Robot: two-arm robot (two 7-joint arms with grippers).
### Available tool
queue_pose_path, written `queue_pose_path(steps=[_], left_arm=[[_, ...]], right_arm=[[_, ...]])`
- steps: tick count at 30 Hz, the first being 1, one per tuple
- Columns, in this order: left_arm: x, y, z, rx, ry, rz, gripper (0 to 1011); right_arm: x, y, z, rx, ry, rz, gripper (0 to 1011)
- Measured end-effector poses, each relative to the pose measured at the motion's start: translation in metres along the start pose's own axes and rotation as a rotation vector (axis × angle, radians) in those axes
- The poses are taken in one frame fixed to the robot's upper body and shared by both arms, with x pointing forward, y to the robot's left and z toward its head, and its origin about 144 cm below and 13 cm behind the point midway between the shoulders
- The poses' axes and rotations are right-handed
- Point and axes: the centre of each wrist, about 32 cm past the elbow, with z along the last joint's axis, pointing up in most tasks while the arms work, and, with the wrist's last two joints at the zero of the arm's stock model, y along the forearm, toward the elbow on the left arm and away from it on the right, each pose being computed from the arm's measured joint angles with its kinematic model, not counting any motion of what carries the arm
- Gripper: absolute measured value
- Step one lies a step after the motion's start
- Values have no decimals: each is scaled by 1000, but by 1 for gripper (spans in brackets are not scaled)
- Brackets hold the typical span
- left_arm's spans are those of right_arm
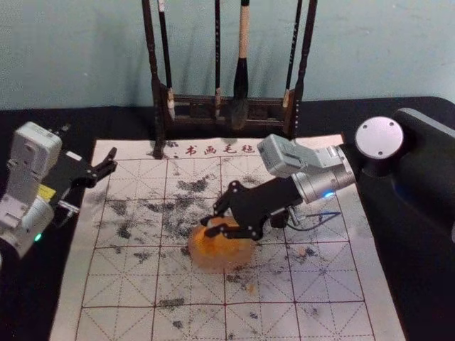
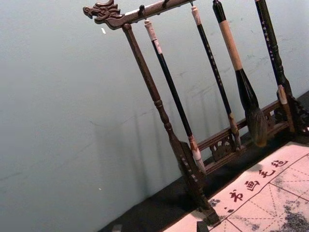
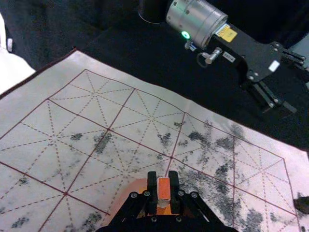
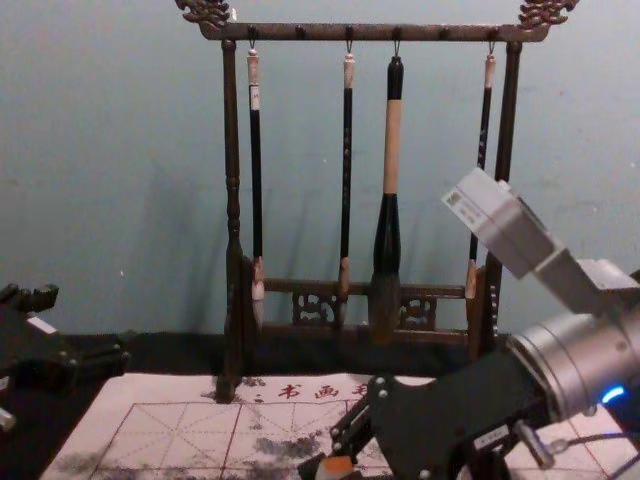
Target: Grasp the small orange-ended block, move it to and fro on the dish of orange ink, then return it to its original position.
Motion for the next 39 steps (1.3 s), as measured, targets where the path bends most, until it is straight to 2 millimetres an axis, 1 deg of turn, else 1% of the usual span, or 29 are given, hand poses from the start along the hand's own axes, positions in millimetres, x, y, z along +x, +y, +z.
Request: queue_pose_path(steps=[8,18,32,39], left_arm=[[0,0,0,0,0,0,1001],[0,0,0,0,0,0,1001],[0,0,0,0,0,0,1001],[0,0,0,0,0,0,1001]], right_arm=[[2,-3,-1,-12,-3,-29,134],[0,-13,-2,-36,-7,-49,134],[-9,-27,-1,-52,-1,-67,134],[-14,-31,-1,-59,0,-61,134]])
